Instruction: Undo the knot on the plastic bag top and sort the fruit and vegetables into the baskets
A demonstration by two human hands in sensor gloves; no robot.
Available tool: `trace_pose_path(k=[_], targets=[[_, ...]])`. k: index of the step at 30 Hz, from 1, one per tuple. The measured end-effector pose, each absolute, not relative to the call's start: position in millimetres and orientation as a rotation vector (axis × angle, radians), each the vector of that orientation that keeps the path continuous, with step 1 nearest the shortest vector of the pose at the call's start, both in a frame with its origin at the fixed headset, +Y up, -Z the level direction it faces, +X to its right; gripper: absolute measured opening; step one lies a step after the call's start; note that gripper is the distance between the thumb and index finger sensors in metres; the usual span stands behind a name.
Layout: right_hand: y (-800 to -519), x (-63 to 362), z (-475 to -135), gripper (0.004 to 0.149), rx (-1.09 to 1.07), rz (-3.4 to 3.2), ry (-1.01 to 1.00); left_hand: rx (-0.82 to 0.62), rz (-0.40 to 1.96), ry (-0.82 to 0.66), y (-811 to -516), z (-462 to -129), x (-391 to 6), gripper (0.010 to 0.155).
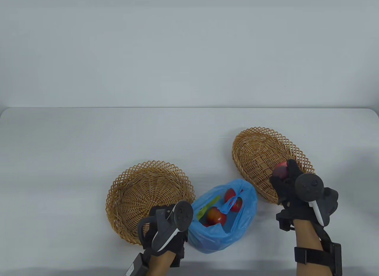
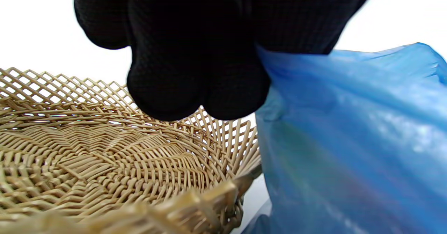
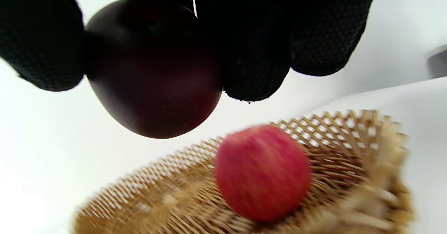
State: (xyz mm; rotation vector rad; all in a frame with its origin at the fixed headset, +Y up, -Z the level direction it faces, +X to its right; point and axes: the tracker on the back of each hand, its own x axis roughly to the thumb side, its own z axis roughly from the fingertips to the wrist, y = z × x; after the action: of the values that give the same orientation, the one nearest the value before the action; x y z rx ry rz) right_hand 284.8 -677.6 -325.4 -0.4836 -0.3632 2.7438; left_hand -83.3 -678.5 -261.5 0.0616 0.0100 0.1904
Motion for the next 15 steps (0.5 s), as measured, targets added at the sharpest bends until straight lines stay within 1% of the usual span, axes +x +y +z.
trace_pose_path(k=[1,6,9,12,15], targets=[[-684.8,282.7,-328.6,0.081,-0.504,2.816,-0.319,0.06,0.189,0.009,-678.5,-261.4,-83.3,0.042],[-700.2,279.1,-336.4,0.081,-0.534,2.93,-0.238,0.061,0.185,0.005,-678.7,-261.3,-82.7,0.042],[-704.8,277.4,-338.9,0.082,-0.537,2.966,-0.197,0.059,0.183,0.003,-678.5,-260.9,-82.3,0.042],[-710.5,277.7,-341.4,0.082,-0.565,2.991,-0.09,0.058,0.183,0.002,-678.8,-260.9,-82.1,0.042],[-712.8,280.0,-341.4,0.082,-0.58,2.976,-0.087,0.06,0.184,0.001,-678.3,-260.6,-82.1,0.042]])
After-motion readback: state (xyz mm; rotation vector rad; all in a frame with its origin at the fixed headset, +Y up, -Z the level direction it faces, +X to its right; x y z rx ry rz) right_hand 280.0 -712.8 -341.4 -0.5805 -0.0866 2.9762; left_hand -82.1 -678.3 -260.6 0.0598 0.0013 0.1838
